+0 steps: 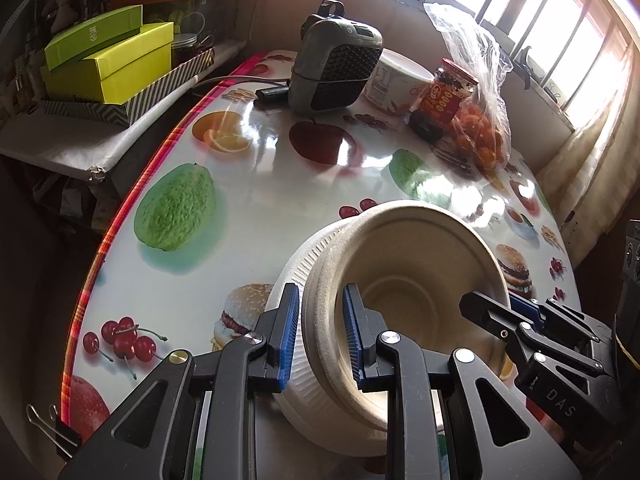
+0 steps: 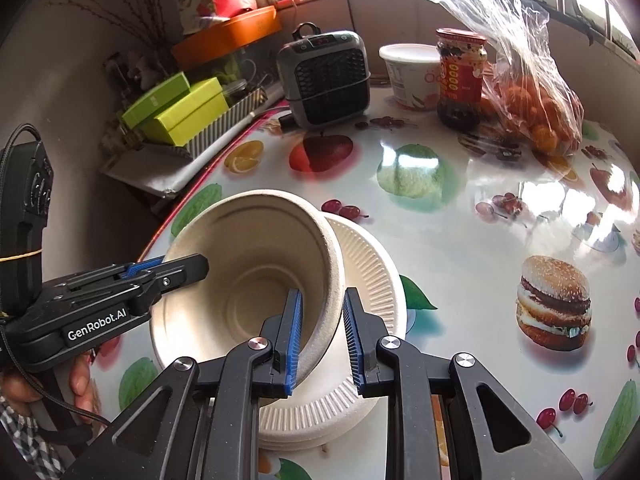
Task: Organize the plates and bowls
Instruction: 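Lower the bowl stack onto the white plates with both tools, then open both tools to release the bowl rims onto the plates, then withdraw both open tools from the bowl and plate stack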
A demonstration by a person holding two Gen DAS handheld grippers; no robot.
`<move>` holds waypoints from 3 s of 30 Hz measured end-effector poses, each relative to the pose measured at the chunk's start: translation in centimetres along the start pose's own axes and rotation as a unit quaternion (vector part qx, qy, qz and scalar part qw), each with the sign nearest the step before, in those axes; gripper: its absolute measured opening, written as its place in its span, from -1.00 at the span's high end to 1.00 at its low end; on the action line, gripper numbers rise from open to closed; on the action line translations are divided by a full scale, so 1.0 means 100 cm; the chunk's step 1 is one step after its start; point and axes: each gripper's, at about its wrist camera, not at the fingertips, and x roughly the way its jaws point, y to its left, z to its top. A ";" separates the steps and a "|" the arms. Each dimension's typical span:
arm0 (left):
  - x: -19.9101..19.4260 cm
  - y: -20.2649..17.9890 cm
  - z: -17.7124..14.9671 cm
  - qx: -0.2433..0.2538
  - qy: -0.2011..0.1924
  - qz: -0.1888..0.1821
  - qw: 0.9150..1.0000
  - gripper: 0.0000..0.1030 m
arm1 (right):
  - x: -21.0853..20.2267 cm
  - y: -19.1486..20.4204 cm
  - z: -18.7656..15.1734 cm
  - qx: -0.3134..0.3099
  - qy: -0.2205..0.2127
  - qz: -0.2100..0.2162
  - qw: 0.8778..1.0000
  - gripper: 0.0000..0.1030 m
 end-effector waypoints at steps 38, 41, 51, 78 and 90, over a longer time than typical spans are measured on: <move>-0.046 -0.011 -0.017 0.030 -0.072 0.038 0.996 0.05 | -0.041 0.007 -0.016 0.010 -0.061 -0.027 0.998 -0.01; -0.057 -0.011 -0.025 0.032 -0.087 0.044 0.995 0.03 | -0.049 0.010 -0.022 0.008 -0.071 -0.029 0.997 -0.03; -0.083 -0.013 -0.055 0.039 -0.112 0.054 0.992 -0.06 | -0.076 0.021 -0.049 -0.001 -0.101 -0.045 0.994 -0.05; -0.056 0.008 -0.146 0.050 -0.079 0.085 0.992 -0.06 | -0.055 0.025 -0.144 -0.003 -0.062 -0.102 0.993 -0.21; -0.037 0.010 -0.151 0.050 -0.061 0.085 0.993 -0.06 | -0.039 0.019 -0.153 0.005 -0.040 -0.111 0.993 -0.41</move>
